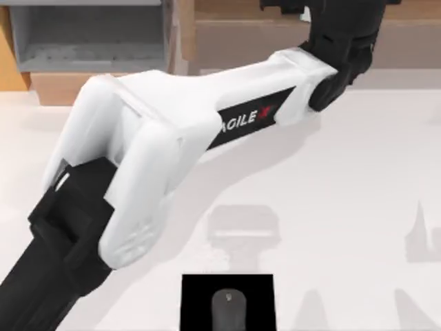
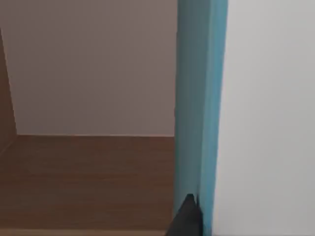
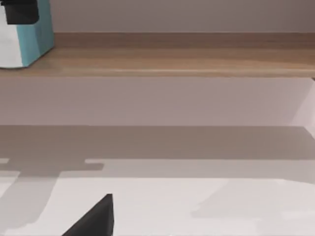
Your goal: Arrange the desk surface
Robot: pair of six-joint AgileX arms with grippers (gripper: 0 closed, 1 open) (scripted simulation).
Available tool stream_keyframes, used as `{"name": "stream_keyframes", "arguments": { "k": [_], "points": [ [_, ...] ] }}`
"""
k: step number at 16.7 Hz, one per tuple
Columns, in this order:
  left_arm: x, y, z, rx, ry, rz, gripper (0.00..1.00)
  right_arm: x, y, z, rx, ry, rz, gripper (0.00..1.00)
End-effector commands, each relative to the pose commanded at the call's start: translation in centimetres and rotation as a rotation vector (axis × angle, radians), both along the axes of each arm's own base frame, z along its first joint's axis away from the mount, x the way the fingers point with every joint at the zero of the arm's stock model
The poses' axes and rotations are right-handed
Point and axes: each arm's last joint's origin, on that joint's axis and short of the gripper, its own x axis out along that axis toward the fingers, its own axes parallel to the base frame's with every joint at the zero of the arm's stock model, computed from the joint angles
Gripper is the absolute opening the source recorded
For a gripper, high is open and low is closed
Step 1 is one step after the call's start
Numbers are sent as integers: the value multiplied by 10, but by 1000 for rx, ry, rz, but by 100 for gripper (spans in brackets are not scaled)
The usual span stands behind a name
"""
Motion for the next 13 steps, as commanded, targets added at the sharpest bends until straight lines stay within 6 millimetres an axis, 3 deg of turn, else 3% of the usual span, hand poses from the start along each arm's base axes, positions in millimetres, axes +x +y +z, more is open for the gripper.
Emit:
{"name": "stream_keyframes", "arguments": {
  "k": [7,13],
  "points": [
    [-33,0,13,-2,-2,-4,0,0,0,0,0,0,0,100],
    [-32,2,11,3,0,1,0,0,0,0,0,0,0,100]
  ]
}}
